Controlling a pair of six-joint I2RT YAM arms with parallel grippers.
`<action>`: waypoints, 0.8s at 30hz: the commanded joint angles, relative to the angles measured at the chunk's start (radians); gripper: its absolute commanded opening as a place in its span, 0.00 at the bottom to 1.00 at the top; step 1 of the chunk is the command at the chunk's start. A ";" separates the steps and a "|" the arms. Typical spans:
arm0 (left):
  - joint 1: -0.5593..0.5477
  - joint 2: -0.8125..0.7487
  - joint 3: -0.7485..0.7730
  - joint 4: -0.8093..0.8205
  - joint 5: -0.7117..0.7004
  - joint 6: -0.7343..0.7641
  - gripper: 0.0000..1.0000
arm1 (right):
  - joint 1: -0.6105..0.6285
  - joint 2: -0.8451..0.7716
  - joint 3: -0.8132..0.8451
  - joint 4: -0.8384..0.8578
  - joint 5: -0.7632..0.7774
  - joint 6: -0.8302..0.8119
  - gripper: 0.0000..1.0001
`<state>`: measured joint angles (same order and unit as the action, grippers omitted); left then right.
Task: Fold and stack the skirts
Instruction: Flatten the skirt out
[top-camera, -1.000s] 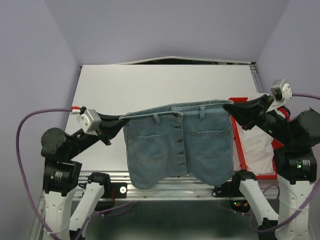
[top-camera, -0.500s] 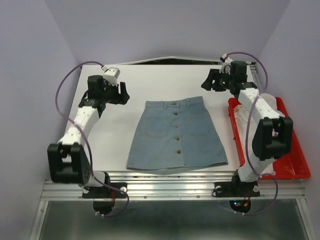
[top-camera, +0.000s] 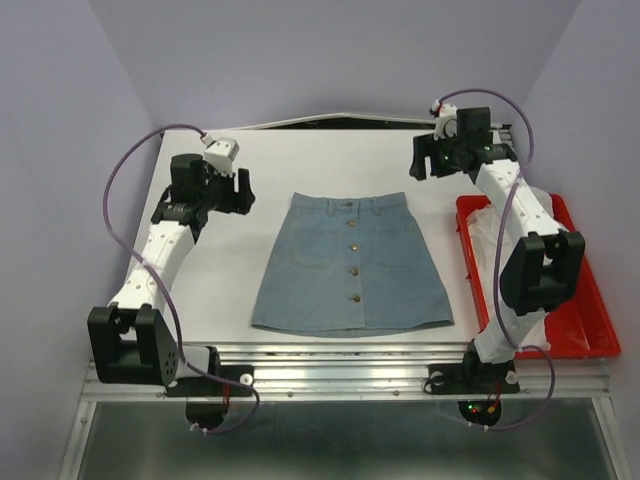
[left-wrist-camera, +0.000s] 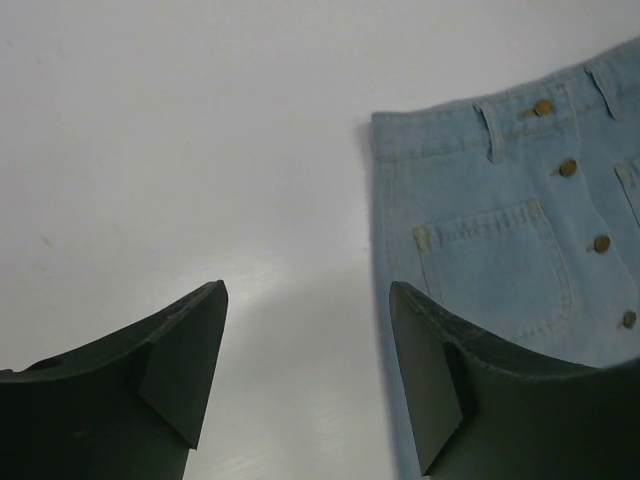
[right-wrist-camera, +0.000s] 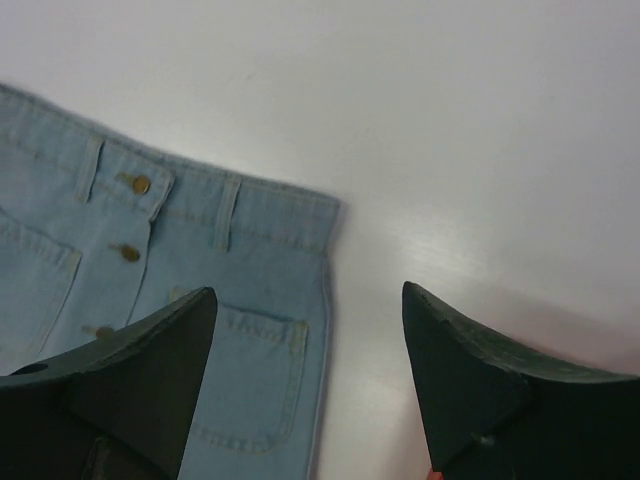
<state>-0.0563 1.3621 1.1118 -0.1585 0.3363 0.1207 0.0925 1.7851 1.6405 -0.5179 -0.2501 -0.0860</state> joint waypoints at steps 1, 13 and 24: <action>-0.048 -0.087 -0.105 -0.044 0.119 0.014 0.76 | 0.053 -0.087 -0.114 -0.191 -0.113 -0.138 0.74; -0.332 0.070 -0.161 -0.193 0.168 0.026 0.55 | 0.113 -0.090 -0.396 -0.307 -0.016 -0.356 0.54; -0.323 0.449 0.003 -0.228 0.034 0.053 0.34 | 0.210 -0.066 -0.571 -0.320 0.080 -0.462 0.53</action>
<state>-0.3897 1.7584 1.0447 -0.3798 0.4622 0.1440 0.2420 1.7081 1.1172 -0.8120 -0.2066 -0.4992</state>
